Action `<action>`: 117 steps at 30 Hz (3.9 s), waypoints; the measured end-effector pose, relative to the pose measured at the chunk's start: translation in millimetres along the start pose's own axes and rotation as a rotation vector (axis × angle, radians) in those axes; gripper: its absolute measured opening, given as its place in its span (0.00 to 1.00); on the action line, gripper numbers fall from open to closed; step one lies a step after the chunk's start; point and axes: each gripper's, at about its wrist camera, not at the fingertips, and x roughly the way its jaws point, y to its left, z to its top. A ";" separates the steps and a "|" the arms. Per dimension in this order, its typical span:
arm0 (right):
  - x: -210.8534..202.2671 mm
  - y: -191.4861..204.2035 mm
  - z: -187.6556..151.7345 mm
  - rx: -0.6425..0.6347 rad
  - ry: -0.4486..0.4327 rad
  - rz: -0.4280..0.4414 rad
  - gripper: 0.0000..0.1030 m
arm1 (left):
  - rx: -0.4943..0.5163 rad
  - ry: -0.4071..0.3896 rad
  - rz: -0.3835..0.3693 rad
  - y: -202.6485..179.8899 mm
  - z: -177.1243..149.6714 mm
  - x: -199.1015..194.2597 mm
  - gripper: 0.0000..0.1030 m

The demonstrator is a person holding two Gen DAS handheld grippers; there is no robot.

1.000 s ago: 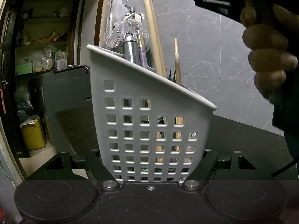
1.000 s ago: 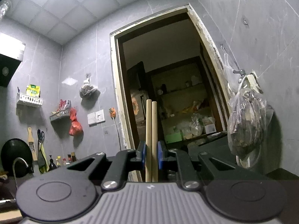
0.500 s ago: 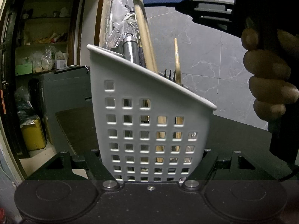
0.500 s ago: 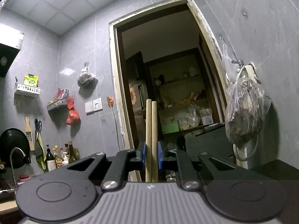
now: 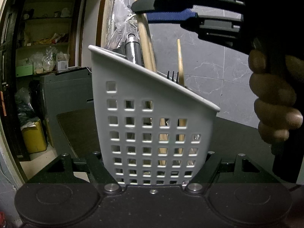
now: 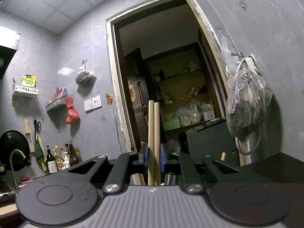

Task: Organize utensils
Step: 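Lower the chopsticks into the basket and open the right tool, then set the filled basket down on the table and open the left tool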

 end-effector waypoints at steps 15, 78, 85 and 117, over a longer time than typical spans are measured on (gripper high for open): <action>-9.0 1.6 -8.0 -0.039 -0.033 -0.020 0.15 | -0.001 0.000 0.000 0.0 -0.3 -0.2 0.74; -103.1 -28.6 -53.6 0.023 0.023 -0.350 1.00 | -0.013 -0.008 0.008 -2.1 -2.9 -3.8 0.74; -107.3 -24.4 -57.8 0.021 0.039 -0.375 1.00 | -0.025 -0.007 0.004 1.8 -3.1 -3.0 0.79; -148.8 -4.7 -67.9 0.044 0.067 -0.442 1.00 | -0.004 -0.061 0.027 -6.2 -20.1 -57.5 0.99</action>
